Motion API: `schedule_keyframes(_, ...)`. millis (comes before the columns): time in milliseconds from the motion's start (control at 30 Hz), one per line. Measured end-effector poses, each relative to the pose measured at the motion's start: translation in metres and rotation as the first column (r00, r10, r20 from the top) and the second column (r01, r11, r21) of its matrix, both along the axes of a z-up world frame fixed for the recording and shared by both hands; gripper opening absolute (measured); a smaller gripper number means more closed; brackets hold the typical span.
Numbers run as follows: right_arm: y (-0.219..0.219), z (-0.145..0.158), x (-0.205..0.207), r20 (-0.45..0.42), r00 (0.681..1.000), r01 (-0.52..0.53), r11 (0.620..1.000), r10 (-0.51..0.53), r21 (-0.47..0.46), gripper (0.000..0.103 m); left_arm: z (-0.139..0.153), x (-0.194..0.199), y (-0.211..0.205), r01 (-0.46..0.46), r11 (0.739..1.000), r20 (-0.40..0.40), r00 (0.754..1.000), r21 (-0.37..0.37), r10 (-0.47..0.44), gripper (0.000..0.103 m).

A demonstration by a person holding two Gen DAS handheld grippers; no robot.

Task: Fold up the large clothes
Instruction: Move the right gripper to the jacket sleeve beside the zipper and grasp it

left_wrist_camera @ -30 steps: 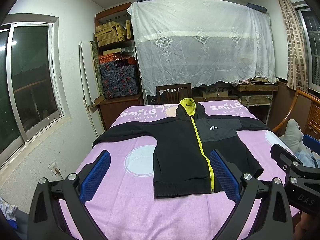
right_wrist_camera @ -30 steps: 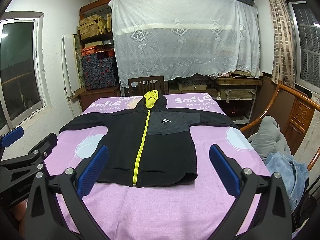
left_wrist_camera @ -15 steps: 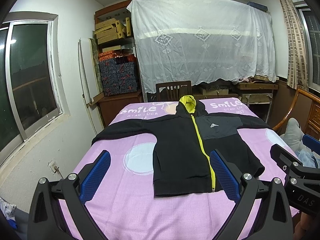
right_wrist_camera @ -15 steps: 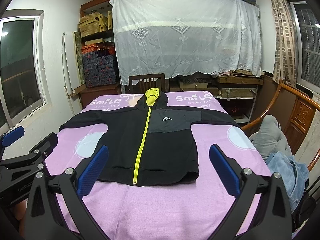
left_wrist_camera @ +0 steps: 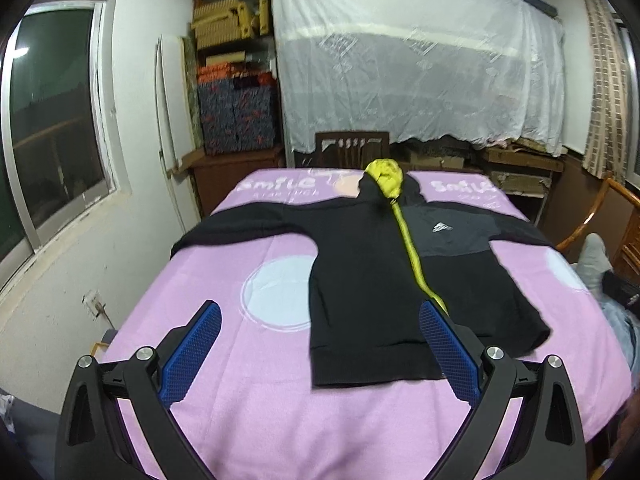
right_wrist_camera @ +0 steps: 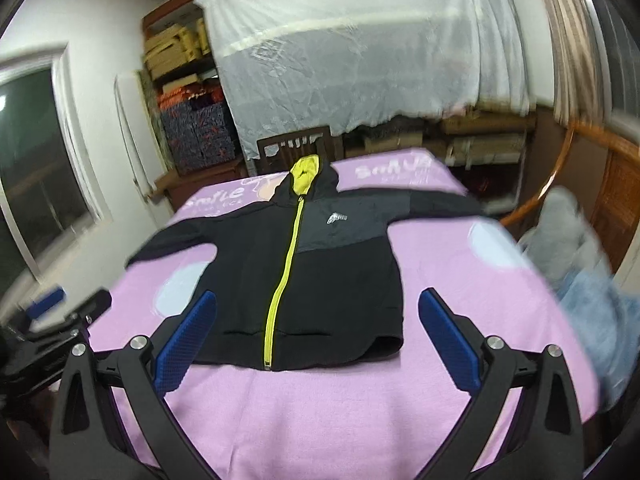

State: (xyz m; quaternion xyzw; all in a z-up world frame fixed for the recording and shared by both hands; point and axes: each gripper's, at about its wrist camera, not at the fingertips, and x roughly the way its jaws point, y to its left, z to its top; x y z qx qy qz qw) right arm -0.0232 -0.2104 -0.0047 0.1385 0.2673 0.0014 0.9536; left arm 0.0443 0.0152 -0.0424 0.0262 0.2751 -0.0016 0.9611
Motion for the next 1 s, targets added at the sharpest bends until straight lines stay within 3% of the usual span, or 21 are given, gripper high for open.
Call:
schedule_keyframes(200,-0.093,-0.03,0.053,-0.074,0.997,0.023,0.954,-0.001,0.299,0.099,-0.02,0.066,0.004,0.023,1.0,-0.122,0.992,0.019,-0.021,0.1)
schedule_keyframes(333,-0.138,-0.044,0.098,-0.129,0.991,0.083,0.912,-0.034,0.402,0.099,-0.033,0.121,-0.008,0.06,0.998,-0.214,0.975,0.01,-0.057,0.1)
schedule_keyframes(500,-0.158,-0.062,0.16,-0.206,0.978,0.107,0.893,-0.016,0.436,0.099,-0.059,0.185,-0.03,0.101,0.995,-0.315,0.945,0.015,-0.091,0.1)
schedule_keyframes(600,-0.15,-0.077,0.201,-0.269,0.963,0.086,0.905,0.033,0.417,0.098,-0.069,0.219,-0.034,0.099,0.995,-0.353,0.932,0.016,-0.087,0.1)
schedule_keyframes(700,-0.143,-0.09,0.231,-0.302,0.952,0.079,0.913,0.05,0.4,0.087,-0.08,0.244,-0.034,0.095,0.995,-0.386,0.919,0.008,-0.085,0.1)
schedule_keyframes(800,-0.133,-0.108,0.251,-0.329,0.936,0.043,0.892,0.121,0.45,0.086,-0.095,0.26,-0.03,0.085,0.996,-0.414,0.907,0.02,-0.069,0.1)
schedule_keyframes(900,-0.119,-0.122,0.267,-0.372,0.919,0.02,0.926,0.132,0.378,0.086,-0.113,0.275,-0.023,0.062,0.997,-0.454,0.89,0.042,-0.036,0.099)
schedule_keyframes(1000,-0.116,-0.14,0.281,-0.423,0.895,0.02,0.935,0.141,0.354,0.077,-0.129,0.283,-0.017,0.053,0.997,-0.488,0.873,0.052,-0.02,0.1)
